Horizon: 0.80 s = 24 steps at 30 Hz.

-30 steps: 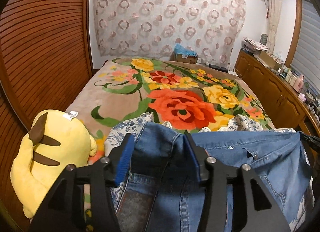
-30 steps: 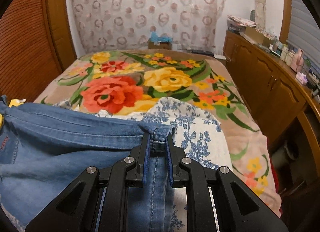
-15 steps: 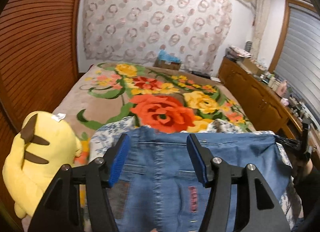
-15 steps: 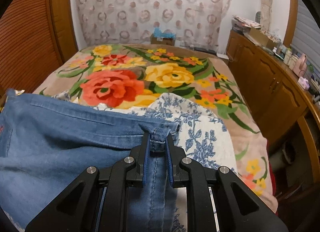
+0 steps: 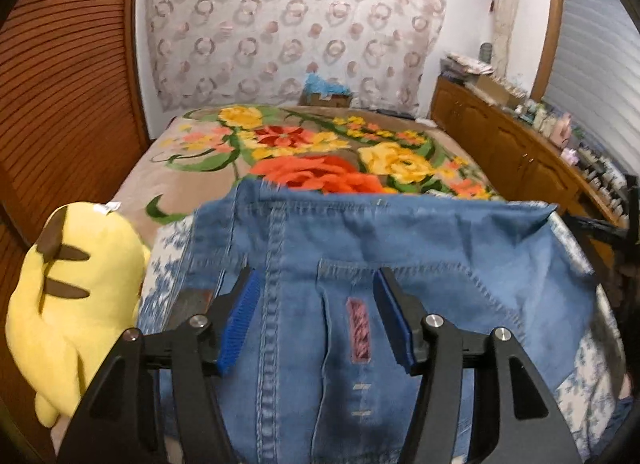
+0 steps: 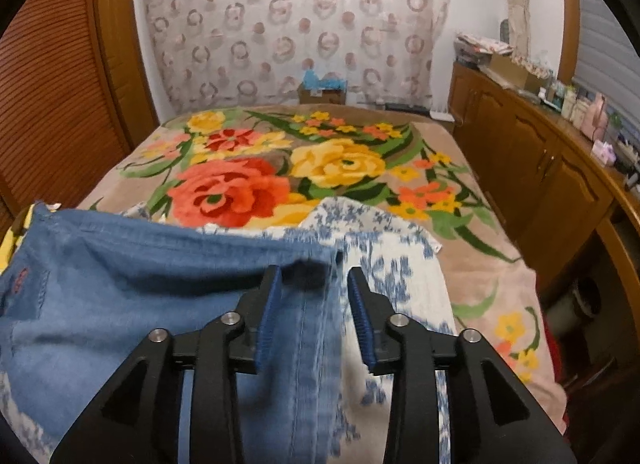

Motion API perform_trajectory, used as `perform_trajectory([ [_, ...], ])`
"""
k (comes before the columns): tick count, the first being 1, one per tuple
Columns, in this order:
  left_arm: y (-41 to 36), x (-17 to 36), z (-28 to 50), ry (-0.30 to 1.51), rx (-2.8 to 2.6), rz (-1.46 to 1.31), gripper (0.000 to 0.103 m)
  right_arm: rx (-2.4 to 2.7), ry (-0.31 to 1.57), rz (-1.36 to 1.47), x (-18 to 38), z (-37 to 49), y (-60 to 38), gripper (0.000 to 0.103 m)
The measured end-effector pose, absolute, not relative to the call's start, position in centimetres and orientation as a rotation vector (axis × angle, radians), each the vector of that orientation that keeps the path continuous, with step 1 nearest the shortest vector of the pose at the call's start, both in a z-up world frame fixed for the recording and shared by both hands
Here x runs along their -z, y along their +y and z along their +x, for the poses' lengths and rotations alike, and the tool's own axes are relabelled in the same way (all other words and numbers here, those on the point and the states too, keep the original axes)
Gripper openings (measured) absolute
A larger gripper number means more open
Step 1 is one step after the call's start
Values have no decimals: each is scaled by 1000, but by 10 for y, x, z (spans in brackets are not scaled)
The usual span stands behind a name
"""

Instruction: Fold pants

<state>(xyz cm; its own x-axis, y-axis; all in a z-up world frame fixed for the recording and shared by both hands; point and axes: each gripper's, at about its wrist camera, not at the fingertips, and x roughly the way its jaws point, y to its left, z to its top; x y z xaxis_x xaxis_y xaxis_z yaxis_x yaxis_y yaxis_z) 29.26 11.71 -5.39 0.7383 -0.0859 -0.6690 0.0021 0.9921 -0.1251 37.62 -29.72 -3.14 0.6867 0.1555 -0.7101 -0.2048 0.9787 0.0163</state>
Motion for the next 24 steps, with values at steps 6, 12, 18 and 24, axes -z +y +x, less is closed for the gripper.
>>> perform_trajectory([
  [6, 113, 71, 274, 749, 11, -64, 58, -229, 870, -52, 43, 333, -306, 39],
  [12, 116, 79, 265, 777, 8, -73, 58, -246, 908, 7, 50, 294, -306, 40],
  [18, 120, 82, 257, 790, 6, -82, 58, -261, 920, -54, 61, 271, -290, 7],
  [24, 130, 88, 251, 784, -18, -90, 58, -237, 896, -33, 55, 258, -294, 6],
])
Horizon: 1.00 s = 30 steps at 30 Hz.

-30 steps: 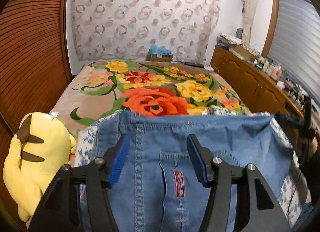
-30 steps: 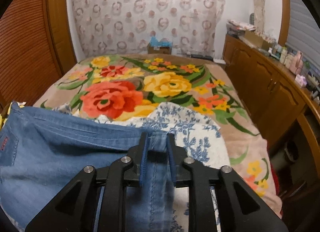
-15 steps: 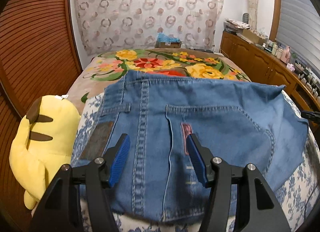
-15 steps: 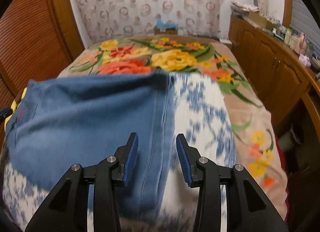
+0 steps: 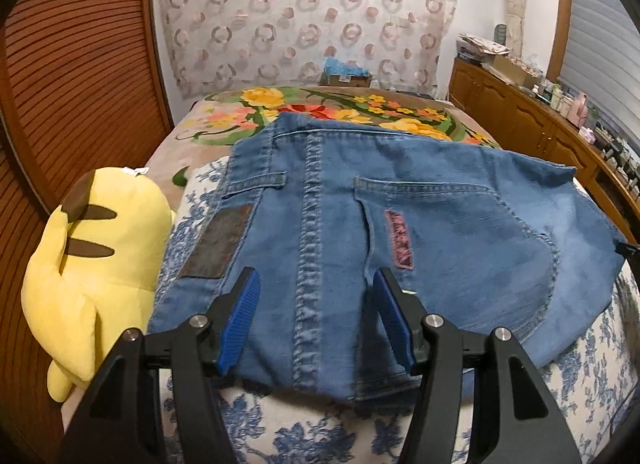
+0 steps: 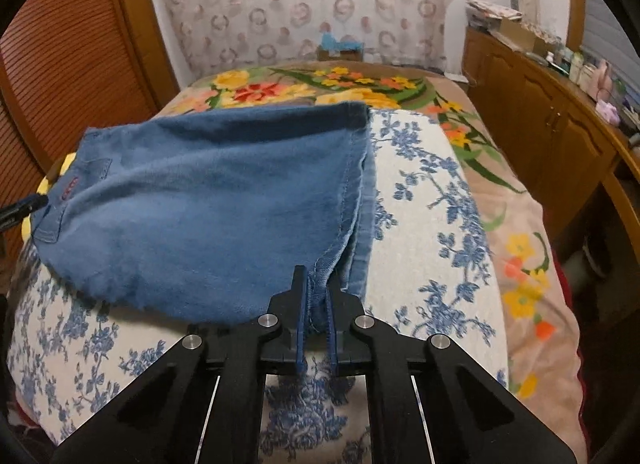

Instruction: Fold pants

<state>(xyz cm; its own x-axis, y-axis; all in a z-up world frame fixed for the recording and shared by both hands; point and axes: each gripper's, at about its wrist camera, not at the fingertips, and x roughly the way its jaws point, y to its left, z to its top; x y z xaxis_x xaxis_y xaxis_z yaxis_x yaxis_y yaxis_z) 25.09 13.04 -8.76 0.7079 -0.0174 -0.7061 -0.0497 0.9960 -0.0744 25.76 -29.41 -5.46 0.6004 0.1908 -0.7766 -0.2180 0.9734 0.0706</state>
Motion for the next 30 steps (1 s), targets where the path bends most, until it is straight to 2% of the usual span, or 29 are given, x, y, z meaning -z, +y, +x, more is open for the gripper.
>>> perform_trajectory([
  [2, 137, 89, 250, 787, -29, -108, 58, -222, 905, -25, 59, 260, -296, 11],
  [4, 145, 89, 247, 788, -46, -117, 58, -184, 904, -26, 63, 263, -298, 28],
  [7, 157, 88, 243, 795, -58, -136, 58, -168, 914, -1, 69, 263, -301, 45],
  [10, 169, 88, 237, 795, -104, -130, 58, -171, 934, 1, 77, 265, -301, 46],
  [26, 198, 117, 243, 850, -174, -185, 59, -159, 906, -53, 80, 261, -290, 48],
  [29, 201, 118, 243, 852, -171, -214, 59, -197, 903, -46, 79, 260, -288, 35],
  [30, 201, 118, 243, 853, -174, -212, 59, -218, 902, -36, 79, 260, -288, 24],
])
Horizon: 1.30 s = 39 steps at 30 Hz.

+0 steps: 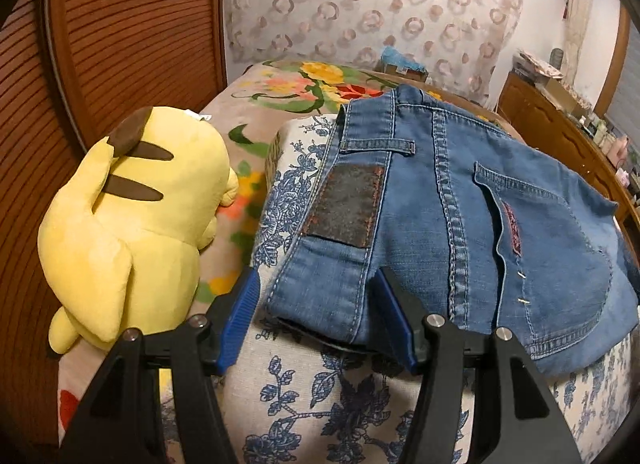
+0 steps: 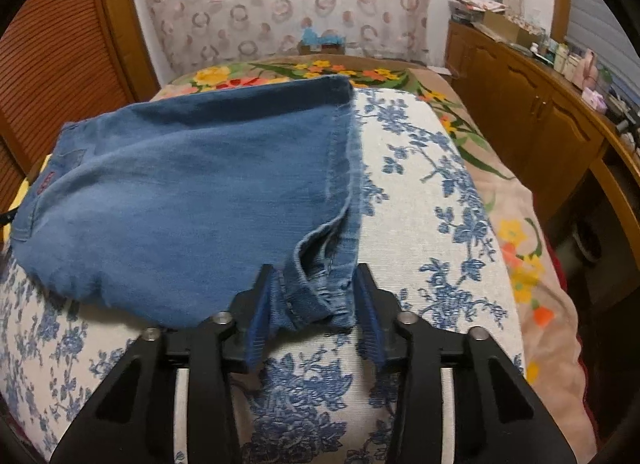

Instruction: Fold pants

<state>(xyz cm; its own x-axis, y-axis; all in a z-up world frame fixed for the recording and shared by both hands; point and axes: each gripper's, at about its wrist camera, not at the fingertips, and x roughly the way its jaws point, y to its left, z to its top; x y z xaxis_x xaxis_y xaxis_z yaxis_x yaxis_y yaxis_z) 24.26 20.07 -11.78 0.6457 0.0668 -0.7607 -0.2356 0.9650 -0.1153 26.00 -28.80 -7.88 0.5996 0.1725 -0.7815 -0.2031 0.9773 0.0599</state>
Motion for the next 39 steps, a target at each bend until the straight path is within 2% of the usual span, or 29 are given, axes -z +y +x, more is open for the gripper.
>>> perform_trajectory([
  [1, 201, 118, 242, 851, -168, -219, 50, -242, 901, -22, 79, 260, -288, 18],
  [2, 201, 118, 242, 850, -144, -240, 45, -243, 895, -31, 79, 259, -286, 17],
  [4, 200, 114, 241, 842, -136, -247, 27, -255, 888, -41, 78, 259, -283, 15],
  [7, 196, 108, 239, 828, -130, -229, 16, -259, 881, -37, 76, 258, -281, 13],
  [9, 194, 102, 235, 804, -135, -216, 13, -257, 863, -42, 73, 257, -282, 13],
  [23, 183, 59, 171, 650, -116, -203, 12, -246, 710, -68, 20, 229, -297, 11],
  [39, 151, 55, 63, 558, -21, -194, 12, -193, 620, -56, -3, 103, -338, 11],
])
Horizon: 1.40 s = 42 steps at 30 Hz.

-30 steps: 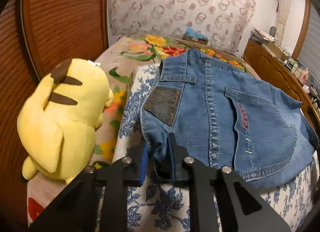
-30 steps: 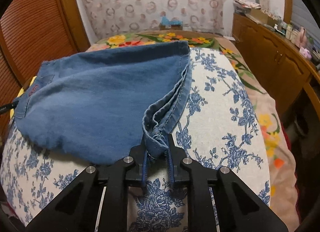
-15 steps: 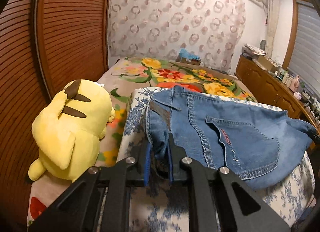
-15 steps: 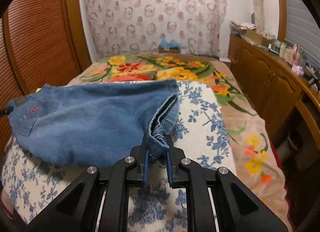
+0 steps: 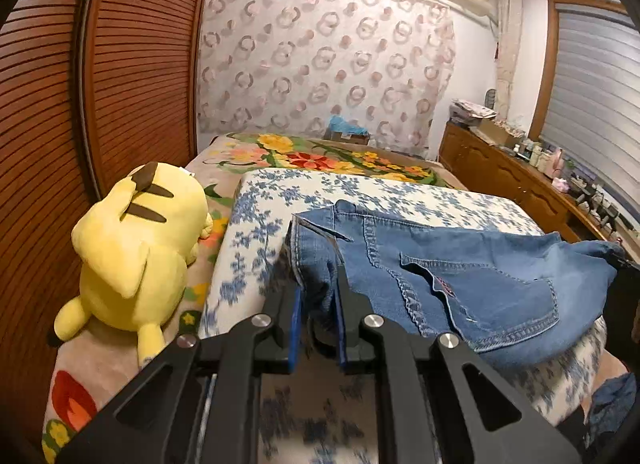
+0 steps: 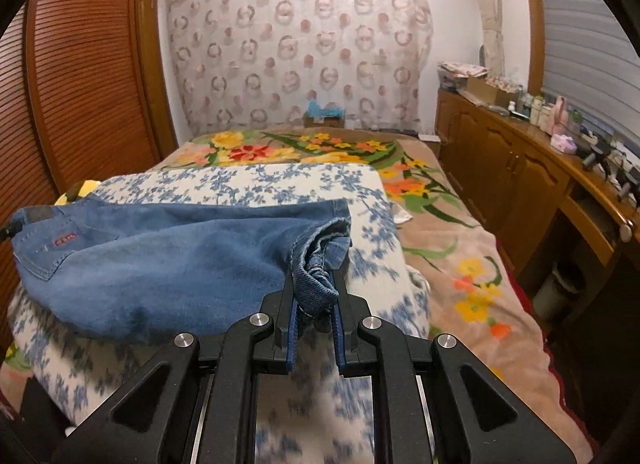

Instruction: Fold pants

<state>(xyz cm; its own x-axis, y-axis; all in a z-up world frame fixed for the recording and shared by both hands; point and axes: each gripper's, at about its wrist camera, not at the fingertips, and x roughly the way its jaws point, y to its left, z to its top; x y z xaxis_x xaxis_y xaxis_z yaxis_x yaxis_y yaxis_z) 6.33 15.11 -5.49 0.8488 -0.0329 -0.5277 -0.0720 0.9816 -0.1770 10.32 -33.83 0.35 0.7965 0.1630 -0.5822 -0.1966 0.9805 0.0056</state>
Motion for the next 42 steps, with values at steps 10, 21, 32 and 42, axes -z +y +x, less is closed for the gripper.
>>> perform_trajectory([
  [10, 139, 97, 46, 683, -43, -147, 25, -204, 734, -7, 43, 78, -356, 13],
  [21, 140, 85, 35, 640, -2, -173, 57, -199, 727, -1, 36, 68, -361, 26],
  [32, 86, 95, 51, 678, 73, -117, 57, -189, 771, 19, 42, 54, -364, 28],
  [42, 36, 97, 67, 689, 167, -69, 57, -179, 815, 0, 57, 51, -363, 31],
])
